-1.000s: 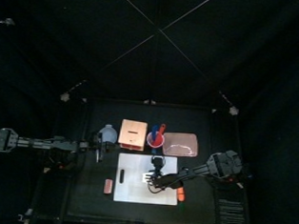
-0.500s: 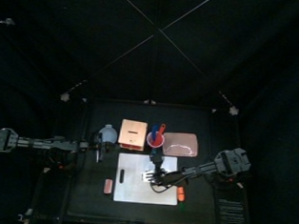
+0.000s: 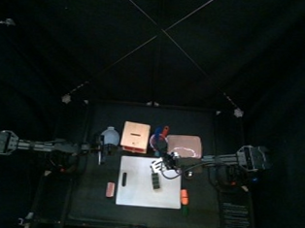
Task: Place sushi on board then cut the sushi with the knife then place the pieces on the plate
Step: Pick knife at handle with right hand
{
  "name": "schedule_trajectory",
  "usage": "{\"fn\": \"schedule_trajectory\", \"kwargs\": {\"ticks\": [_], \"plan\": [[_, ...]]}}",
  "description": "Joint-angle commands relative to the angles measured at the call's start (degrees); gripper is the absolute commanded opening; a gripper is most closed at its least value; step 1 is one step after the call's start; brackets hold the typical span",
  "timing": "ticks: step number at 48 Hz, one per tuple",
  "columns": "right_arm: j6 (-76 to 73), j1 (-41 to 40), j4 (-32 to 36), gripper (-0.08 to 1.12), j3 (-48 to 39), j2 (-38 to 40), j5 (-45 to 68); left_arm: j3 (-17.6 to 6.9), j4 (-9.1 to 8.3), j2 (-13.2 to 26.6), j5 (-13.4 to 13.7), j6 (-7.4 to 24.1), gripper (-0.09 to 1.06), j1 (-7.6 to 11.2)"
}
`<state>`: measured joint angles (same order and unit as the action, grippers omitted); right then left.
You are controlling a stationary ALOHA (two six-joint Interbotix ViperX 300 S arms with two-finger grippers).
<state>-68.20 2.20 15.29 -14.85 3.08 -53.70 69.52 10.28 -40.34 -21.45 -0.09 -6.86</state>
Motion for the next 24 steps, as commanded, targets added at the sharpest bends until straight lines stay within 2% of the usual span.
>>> {"fn": "schedule_trajectory", "kwargs": {"ticks": [1, 13, 24], "plan": [[7.3, -3.9, -3.3, 0.88, 2.0, 4.0, 0.3, -0.8, 0.88, 0.0, -0.2, 0.0, -0.02, -0.18], [27.3, -15.2, -9.8, 0.88, 4.9, 8.0, -1.3, -0.8, 1.67, 0.1, -0.2, 0.0, -0.02, -0.18], [47.8, -26.6, -18.1, 0.88, 9.1, 7.4, -7.5, -1.2, 2.20, 0.1, -0.3, -0.1, -0.02, -0.79]]}}
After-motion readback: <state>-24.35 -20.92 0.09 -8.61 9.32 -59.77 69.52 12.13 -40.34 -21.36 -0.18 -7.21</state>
